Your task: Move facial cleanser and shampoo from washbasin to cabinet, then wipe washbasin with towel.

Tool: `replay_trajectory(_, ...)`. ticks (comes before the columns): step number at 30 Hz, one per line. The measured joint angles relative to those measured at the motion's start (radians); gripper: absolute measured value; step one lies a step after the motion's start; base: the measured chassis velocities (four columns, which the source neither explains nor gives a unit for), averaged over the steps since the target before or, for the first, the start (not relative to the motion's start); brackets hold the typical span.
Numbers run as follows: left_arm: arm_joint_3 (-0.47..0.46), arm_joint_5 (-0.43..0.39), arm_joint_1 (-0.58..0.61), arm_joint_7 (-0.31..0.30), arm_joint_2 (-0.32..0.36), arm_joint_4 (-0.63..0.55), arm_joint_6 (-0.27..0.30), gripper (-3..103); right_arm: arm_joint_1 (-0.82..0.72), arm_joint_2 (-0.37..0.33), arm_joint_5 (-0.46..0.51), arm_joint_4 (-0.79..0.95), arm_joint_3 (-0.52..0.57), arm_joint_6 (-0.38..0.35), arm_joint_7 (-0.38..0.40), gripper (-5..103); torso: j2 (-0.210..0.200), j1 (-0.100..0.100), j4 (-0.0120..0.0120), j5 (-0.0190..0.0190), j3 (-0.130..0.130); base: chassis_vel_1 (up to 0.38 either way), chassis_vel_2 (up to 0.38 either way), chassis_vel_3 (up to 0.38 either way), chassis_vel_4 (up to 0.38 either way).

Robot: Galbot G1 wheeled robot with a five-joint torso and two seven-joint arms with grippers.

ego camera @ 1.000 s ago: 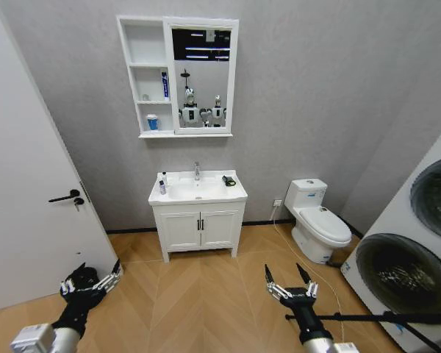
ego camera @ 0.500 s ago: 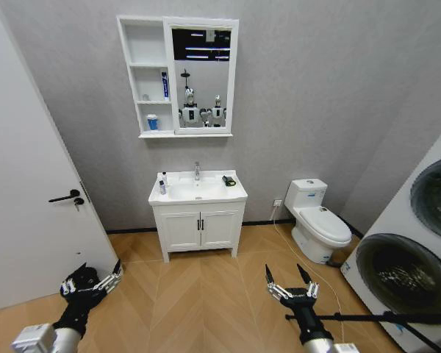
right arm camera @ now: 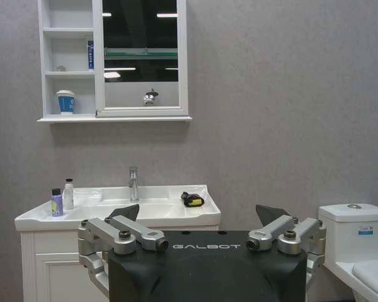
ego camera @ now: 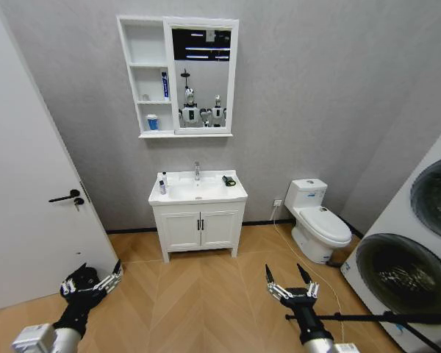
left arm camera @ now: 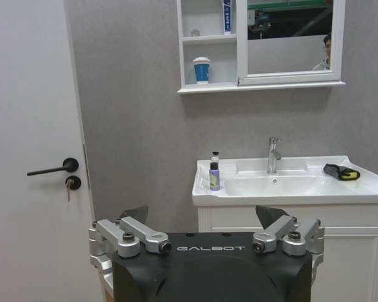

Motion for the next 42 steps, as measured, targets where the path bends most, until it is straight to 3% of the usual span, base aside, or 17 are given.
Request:
replay_trajectory(6, 0.041, 0.049, -0.01, 0.005, -0.006, 0.022, -0.006, 97, 0.011, 0.001, 0.009, -0.029, 0.003, 0.008, -0.008, 100, 0.0, 0.0, -0.0001, -0.0002, 0.0, 0.0, 0.0, 0.0, 0.0)
replay_trajectory(10, 0.046, 0.056, -0.011, 0.006, -0.01, 0.02, -0.008, 97, 0.013, 0.002, 0.007, -0.04, 0.014, 0.018, -0.038, 100, 0.0, 0.0, 0.0, -0.0001, 0.0, 0.0, 0.0, 0.0, 0.0)
replay_trajectory(22, 0.043, 0.055, -0.006, 0.006, -0.011, 0.009, -0.009, 97, 0.016, 0.003, 0.002, -0.036, 0.007, 0.02, -0.014, 100, 0.0, 0.0, 0.0, 0.0, 0.0, -0.055, 0.052, 0.057, -0.052)
replay_trajectory(42, 0.047, 0.058, -0.006, 0.009, -0.011, 0.016, -0.009, 97, 0.022, 0.003, 0.007, -0.049, 0.007, 0.028, -0.013, 100, 0.0, 0.0, 0.0002, 0.0003, 0.0, -0.269, 0.271, 0.28, -0.277)
